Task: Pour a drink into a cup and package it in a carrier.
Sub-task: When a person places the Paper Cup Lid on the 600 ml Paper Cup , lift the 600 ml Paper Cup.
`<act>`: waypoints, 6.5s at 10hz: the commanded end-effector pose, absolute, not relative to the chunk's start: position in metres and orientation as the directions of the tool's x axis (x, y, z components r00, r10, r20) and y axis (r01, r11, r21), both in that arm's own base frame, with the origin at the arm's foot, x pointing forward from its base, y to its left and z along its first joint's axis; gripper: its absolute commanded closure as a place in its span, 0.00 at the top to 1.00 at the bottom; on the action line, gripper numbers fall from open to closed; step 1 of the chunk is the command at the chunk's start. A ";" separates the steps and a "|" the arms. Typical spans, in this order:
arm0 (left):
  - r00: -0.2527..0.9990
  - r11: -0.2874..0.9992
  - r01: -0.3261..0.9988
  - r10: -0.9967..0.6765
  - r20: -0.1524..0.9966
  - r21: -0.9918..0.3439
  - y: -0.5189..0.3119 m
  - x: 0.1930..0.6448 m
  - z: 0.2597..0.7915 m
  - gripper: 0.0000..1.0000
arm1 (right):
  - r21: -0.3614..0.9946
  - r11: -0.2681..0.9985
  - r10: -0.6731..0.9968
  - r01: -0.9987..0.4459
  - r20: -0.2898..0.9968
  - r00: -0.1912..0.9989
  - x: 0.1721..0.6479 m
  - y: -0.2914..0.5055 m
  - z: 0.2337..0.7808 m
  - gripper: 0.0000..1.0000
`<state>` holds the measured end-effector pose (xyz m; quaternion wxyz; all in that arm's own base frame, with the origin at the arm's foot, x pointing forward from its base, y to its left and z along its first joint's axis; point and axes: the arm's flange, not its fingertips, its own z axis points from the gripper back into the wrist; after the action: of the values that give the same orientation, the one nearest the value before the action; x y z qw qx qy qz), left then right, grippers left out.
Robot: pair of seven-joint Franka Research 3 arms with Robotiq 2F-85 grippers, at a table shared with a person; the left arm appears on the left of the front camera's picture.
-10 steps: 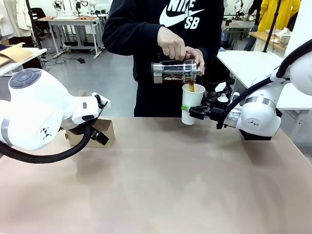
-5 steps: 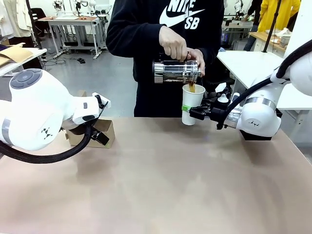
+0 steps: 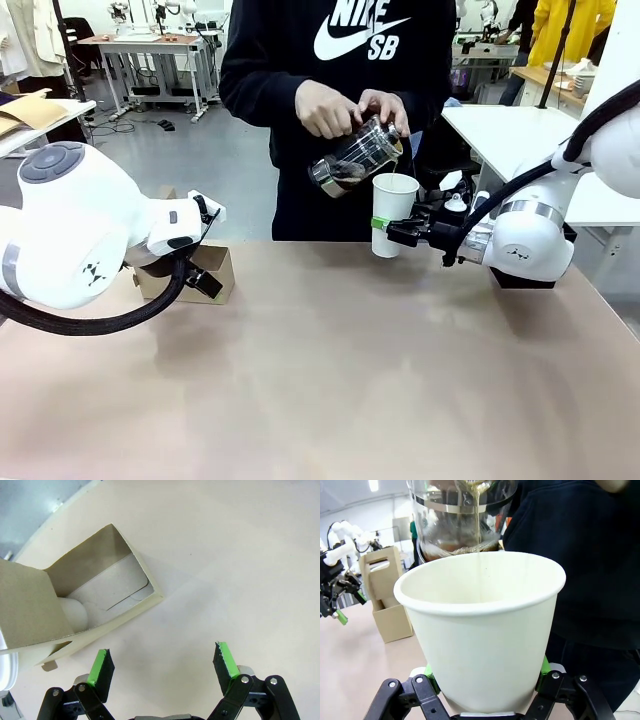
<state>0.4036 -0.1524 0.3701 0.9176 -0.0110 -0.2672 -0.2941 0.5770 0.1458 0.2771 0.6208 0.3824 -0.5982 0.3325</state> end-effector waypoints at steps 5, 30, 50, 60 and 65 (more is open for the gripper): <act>0.684 0.827 0.545 -0.533 0.498 0.135 -0.152 0.404 0.370 1.00 | 0.083 0.494 -0.053 -0.866 0.996 0.065 0.577 0.149 0.279 0.81; 0.684 0.827 0.545 -0.533 0.498 0.135 -0.152 0.404 0.370 1.00 | 0.083 0.494 -0.053 -0.866 0.996 0.065 0.577 0.149 0.279 0.81; 0.684 0.827 0.545 -0.533 0.498 0.135 -0.152 0.404 0.370 1.00 | 0.083 0.494 -0.053 -0.866 0.996 0.065 0.577 0.149 0.279 0.81; 0.684 0.827 0.545 -0.533 0.498 0.135 -0.152 0.404 0.370 1.00 | 0.083 0.494 -0.053 -0.866 0.996 0.065 0.577 0.149 0.279 0.81; 0.684 0.827 0.545 -0.533 0.498 0.135 -0.152 0.404 0.370 1.00 | 0.083 0.494 -0.053 -0.866 0.996 0.065 0.577 0.149 0.279 0.81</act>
<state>0.4036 -0.1524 0.3701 0.9176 -0.0110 -0.2672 -0.2941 0.5766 0.1462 0.2738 0.6233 0.3823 -0.5957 0.3325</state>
